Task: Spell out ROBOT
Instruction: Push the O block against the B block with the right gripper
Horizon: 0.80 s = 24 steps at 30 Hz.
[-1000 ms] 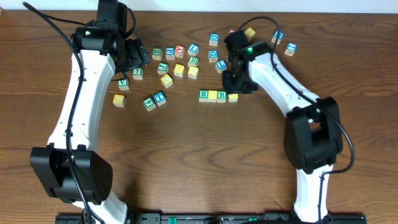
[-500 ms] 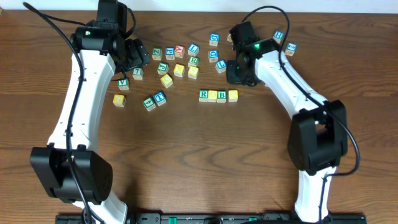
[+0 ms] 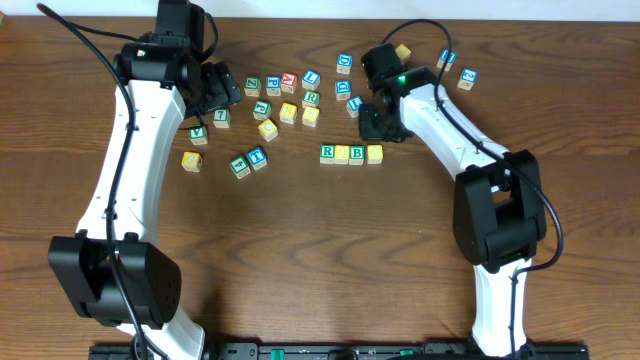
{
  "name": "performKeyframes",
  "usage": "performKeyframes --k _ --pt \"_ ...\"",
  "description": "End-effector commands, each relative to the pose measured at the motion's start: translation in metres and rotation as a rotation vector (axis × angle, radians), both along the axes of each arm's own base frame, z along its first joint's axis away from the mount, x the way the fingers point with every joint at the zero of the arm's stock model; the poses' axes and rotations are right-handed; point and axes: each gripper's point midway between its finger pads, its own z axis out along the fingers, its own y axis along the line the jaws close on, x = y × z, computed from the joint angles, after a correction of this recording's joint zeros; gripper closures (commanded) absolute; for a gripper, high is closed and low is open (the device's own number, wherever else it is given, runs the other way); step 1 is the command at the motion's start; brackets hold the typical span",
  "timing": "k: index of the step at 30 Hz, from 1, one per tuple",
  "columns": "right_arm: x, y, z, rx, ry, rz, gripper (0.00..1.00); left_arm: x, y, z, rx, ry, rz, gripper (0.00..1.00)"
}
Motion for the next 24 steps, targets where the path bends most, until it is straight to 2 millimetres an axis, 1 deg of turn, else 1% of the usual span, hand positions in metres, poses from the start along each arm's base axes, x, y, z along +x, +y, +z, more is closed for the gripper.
performKeyframes --k 1,14,24 --pt "-0.001 0.006 -0.006 -0.008 0.002 0.005 0.99 -0.003 0.004 0.008 0.013 -0.014 0.002 0.00" --pt "-0.007 0.001 -0.016 -0.030 0.027 0.003 0.99 -0.003 0.004 0.007 0.013 -0.014 0.002 0.00" --pt "-0.015 -0.002 -0.018 -0.042 0.057 0.004 0.99 -0.003 0.004 0.008 0.013 -0.014 0.002 0.00"
